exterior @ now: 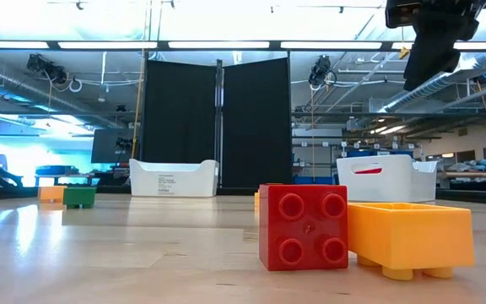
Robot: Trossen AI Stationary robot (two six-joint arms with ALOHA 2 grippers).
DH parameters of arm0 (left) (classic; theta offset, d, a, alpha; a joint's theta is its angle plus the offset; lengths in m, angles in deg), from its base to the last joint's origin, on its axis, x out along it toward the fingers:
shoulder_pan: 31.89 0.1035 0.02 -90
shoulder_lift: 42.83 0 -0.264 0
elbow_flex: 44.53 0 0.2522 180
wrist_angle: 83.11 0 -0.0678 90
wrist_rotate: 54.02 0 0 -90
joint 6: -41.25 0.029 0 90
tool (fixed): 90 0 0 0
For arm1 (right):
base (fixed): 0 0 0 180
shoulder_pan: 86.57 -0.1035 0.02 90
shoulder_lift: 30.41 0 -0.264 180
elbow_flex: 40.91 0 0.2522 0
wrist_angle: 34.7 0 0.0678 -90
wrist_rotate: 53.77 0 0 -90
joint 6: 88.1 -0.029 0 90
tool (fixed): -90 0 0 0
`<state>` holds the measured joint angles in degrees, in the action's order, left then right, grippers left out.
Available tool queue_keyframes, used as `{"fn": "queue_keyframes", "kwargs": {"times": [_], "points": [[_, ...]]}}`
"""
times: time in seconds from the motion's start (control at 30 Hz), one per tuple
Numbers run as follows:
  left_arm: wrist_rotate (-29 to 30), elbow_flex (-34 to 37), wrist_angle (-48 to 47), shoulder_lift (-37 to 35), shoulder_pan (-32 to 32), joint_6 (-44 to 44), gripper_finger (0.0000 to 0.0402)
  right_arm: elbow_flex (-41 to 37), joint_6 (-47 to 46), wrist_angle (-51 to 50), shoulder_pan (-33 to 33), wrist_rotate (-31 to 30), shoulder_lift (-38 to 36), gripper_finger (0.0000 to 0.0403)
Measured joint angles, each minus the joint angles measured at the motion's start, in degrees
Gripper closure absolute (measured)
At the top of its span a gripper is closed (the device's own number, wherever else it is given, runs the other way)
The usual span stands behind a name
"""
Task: Sort blocks by size
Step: Put the red square block into the top left white bin
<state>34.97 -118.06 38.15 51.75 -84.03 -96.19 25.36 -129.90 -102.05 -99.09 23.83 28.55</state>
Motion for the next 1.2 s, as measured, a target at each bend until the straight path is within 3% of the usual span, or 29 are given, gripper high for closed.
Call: {"fn": "queue_keyframes", "kwargs": {"times": [0.33, 0.9, 1.0, 1.2], "points": [[-2.3, 0.0, 0.8, 5.9, 0.0, 0.6, 0.0034, 0.0, 0.0, 0.0, -1.4, 0.0, 0.0, 0.0245], [0.8, 0.0, 0.9, 6.2, 0.0, 3.7, 0.0038, 0.0, 0.0, 0.9, -1.4, 0.0, 0.0, 0.0245], [1.6, 0.0, 1.4, 6.2, 0.0, 3.7, 0.0058, 0.0, 0.0, 1.6, -1.4, 0.0, 0.0, 0.0245], [1.8, 0.0, 1.4, 6.2, 0.0, 3.5, 0.0135, 0.0, 0.0, 1.7, -1.4, 0.0, 0.0, 0.0245]]}}
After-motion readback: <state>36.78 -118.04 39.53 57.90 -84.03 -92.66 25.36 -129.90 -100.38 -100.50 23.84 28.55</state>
